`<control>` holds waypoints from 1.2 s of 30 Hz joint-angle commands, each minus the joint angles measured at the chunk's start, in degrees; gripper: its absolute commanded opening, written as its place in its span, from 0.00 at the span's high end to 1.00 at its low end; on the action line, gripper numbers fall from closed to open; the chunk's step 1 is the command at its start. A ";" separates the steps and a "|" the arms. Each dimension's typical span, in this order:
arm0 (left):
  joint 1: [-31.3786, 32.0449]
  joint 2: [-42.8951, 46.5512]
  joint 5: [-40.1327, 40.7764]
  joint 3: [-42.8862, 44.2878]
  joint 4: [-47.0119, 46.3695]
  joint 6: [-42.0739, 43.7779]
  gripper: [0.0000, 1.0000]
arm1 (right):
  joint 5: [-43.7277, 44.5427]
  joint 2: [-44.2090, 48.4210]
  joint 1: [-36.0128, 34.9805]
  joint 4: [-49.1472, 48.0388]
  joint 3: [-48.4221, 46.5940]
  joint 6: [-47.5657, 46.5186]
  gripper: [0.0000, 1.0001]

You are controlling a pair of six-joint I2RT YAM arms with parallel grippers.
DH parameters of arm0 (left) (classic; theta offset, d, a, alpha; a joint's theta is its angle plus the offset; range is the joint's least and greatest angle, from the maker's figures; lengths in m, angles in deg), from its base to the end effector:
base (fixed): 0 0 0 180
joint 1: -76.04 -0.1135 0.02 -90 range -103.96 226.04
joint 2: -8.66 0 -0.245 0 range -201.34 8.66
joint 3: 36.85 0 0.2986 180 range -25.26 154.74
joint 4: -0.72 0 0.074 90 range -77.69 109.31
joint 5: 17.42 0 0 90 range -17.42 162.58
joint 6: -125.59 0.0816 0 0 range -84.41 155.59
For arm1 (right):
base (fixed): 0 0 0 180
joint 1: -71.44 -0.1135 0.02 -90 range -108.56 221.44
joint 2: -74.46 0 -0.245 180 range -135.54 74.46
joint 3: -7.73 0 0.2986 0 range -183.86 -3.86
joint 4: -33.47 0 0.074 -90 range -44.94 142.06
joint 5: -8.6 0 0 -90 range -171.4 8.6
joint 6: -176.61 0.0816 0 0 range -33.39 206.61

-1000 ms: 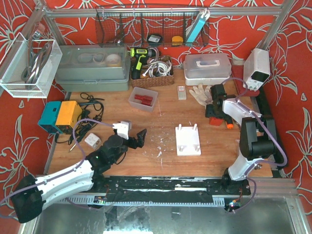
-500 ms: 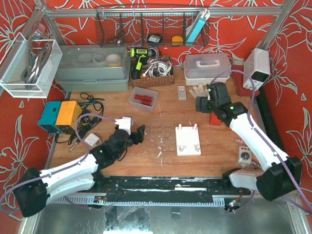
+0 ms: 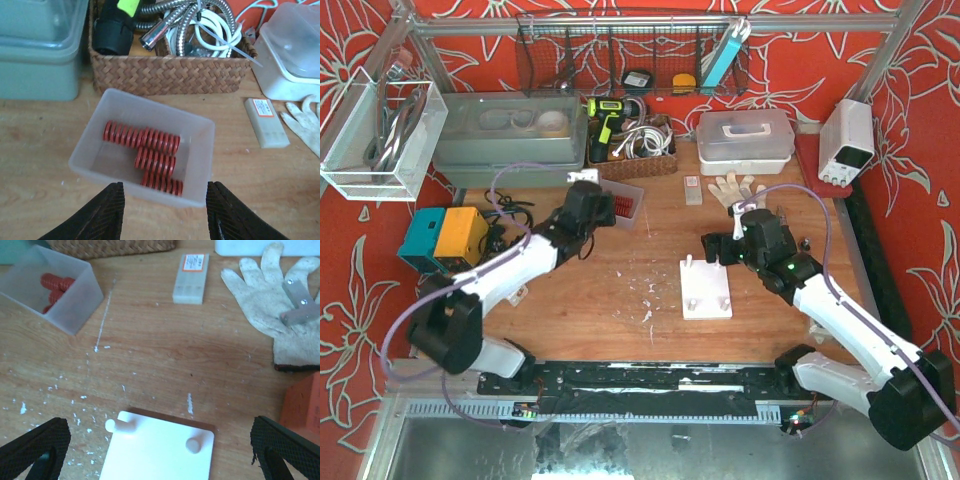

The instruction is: Install the large spring

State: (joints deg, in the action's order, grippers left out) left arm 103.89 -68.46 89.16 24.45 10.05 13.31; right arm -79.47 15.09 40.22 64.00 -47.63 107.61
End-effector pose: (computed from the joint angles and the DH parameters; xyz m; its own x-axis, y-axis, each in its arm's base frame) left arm 0.3561 -0.1618 0.2062 -0.4309 -0.1833 -0.8836 0.0605 0.9711 -0.2310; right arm 0.2761 0.1641 0.2152 -0.6298 0.0371 -0.7759 -0.2877 0.9167 0.2774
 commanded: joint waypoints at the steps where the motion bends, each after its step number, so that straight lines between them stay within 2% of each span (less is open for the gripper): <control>1: -1.29 -9.51 -1.39 10.21 8.27 4.92 0.52 | -2.43 1.76 -0.75 -5.80 1.72 1.34 0.01; 3: -1.40 -14.10 -1.22 15.80 12.14 4.97 0.52 | -1.86 2.02 -0.81 -5.66 1.75 1.40 0.01; 5: -1.41 -17.62 -5.05 19.75 13.46 8.04 0.50 | -2.01 2.24 -1.01 -6.04 1.88 1.25 0.01; 7: -1.40 -20.96 -7.23 24.84 16.23 15.41 0.45 | -2.01 2.38 -1.11 -6.02 1.87 0.96 0.01; 9: -1.62 -24.40 -5.37 30.41 21.21 23.36 0.45 | -1.55 2.50 -1.13 -6.07 2.00 0.74 0.01; 13: -2.80 -29.19 -10.68 38.18 29.84 41.70 0.44 | -0.61 3.31 -1.25 -6.00 2.20 0.30 0.01; 15: -4.11 -30.74 -9.48 39.76 30.89 46.04 0.47 | -0.28 3.91 -1.24 -5.99 2.33 0.16 0.01; 18: -7.08 -31.84 -13.57 41.59 30.61 47.58 0.49 | 0.66 4.85 -1.25 -6.31 2.93 -0.13 0.01; 21: -8.51 -34.50 -8.51 46.00 31.19 39.65 0.48 | 1.15 5.21 -1.25 -6.46 3.16 -0.17 0.01; 23: -8.52 -36.48 -3.43 49.74 33.83 28.78 0.45 | 1.28 5.17 -1.23 -6.58 3.19 -0.24 0.01; 26: -8.40 -38.99 -3.12 55.53 39.30 9.68 0.39 | 1.36 5.07 -1.30 -6.59 3.13 -0.25 0.01; 29: -5.82 -36.99 -1.55 51.97 35.96 -2.98 0.36 | 1.60 4.96 -1.27 -6.65 3.12 -0.25 0.01; 30: -4.94 -36.24 2.94 50.16 35.74 -10.48 0.37 | 1.69 4.97 -1.28 -6.53 3.05 -0.25 0.01; 31: -4.25 -35.86 4.03 49.77 36.53 -16.77 0.40 | 1.78 4.97 -1.29 -6.43 2.98 -0.34 0.01; 34: -3.87 -36.45 2.15 50.22 40.25 -32.61 0.44 | 2.18 5.12 -1.29 -6.22 2.92 -0.43 0.01; 36: -3.98 -37.67 -1.15 49.83 40.31 -38.70 0.45 | 2.45 5.31 -1.27 -6.11 3.11 -0.49 0.01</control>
State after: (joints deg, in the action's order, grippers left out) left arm 100.05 -106.08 88.99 74.52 46.73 -1.25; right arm -78.62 19.72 39.28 58.10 -45.33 107.89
